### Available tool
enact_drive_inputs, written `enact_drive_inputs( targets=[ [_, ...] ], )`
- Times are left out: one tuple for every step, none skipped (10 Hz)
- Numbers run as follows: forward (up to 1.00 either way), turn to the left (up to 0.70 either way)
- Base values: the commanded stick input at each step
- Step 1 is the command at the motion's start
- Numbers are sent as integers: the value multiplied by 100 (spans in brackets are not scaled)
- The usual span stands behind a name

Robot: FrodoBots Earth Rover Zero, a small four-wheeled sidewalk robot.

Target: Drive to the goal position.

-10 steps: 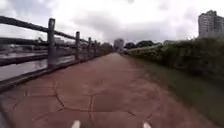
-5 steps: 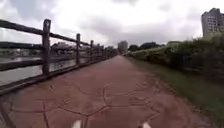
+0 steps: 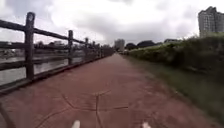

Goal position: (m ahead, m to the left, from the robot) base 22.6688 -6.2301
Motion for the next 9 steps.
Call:
enact_drive_inputs(
  targets=[
    [85,10],
    [85,10],
    [85,10],
    [85,10],
    [85,-24],
    [85,-24],
    [85,-24],
    [85,-24],
    [85,-24]
  ],
)
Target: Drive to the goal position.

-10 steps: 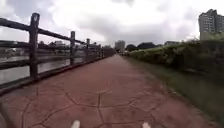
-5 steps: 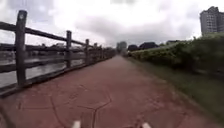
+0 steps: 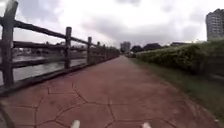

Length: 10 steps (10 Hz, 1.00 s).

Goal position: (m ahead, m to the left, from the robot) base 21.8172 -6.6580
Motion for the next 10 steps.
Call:
enact_drive_inputs(
  targets=[
    [85,10],
    [85,10],
    [85,10],
    [85,10],
    [85,10],
    [85,10],
    [85,-7],
    [85,-24],
    [85,-24],
    [85,-24]
  ],
)
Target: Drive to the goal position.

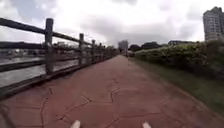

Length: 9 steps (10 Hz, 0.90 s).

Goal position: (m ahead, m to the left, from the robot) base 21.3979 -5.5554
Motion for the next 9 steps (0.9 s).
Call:
enact_drive_inputs(
  targets=[
    [85,-24],
    [85,-24],
    [85,-24],
    [85,-24],
    [85,3],
    [85,10],
    [85,10],
    [85,10],
    [85,10]
  ],
)
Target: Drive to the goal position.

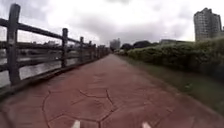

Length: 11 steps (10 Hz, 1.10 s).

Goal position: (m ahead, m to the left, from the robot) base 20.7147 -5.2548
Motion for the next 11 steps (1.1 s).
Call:
enact_drive_inputs(
  targets=[
    [85,10],
    [85,10],
    [85,10],
    [85,10],
    [85,-13],
    [85,-24],
    [85,-24],
    [85,-24],
    [85,-24],
    [85,-22],
    [85,-4]
  ],
)
